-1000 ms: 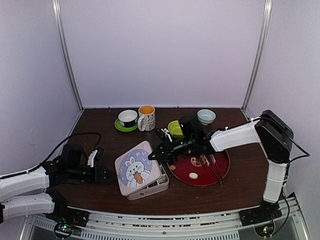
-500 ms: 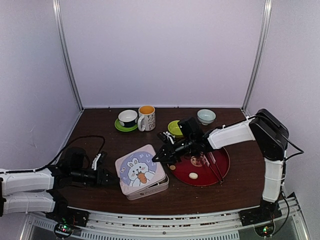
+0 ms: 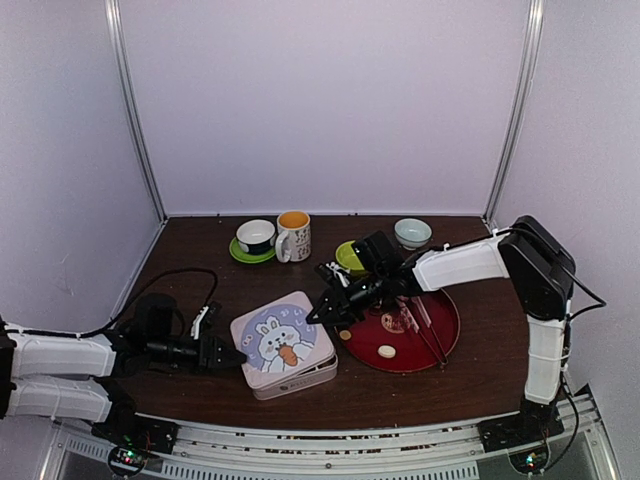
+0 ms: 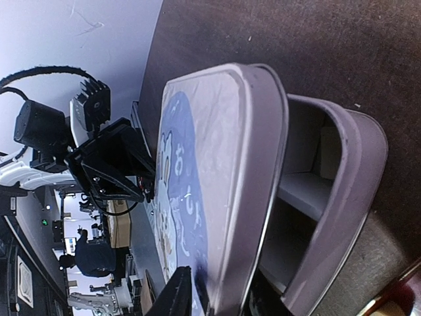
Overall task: Pack the chocolate
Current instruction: Place the box lid on the packing box.
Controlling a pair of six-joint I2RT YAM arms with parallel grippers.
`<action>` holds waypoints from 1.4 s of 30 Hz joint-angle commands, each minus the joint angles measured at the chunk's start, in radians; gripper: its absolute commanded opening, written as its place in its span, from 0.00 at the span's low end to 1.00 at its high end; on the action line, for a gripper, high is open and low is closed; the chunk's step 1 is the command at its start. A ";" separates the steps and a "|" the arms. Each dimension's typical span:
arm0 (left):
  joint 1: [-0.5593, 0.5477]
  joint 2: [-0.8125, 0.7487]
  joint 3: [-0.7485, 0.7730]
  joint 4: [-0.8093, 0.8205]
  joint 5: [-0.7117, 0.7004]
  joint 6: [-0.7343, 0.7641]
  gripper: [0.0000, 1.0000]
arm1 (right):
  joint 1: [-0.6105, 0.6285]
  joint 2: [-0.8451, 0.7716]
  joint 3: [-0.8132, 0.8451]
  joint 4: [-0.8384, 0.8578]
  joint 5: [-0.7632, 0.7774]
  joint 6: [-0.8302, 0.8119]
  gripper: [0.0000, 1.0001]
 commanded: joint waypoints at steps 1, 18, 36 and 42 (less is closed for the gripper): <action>-0.007 0.010 -0.005 0.086 0.014 -0.011 0.34 | -0.012 0.009 0.047 -0.089 0.068 -0.078 0.30; -0.007 0.010 -0.003 0.070 -0.003 -0.008 0.33 | -0.036 -0.075 0.056 -0.166 0.177 -0.123 0.50; -0.007 -0.098 0.043 -0.130 -0.076 0.049 0.47 | -0.084 -0.237 0.011 -0.211 0.430 -0.202 0.56; -0.008 -0.160 0.052 -0.196 -0.113 0.059 0.49 | -0.054 -0.333 0.014 -0.269 0.606 -0.294 0.57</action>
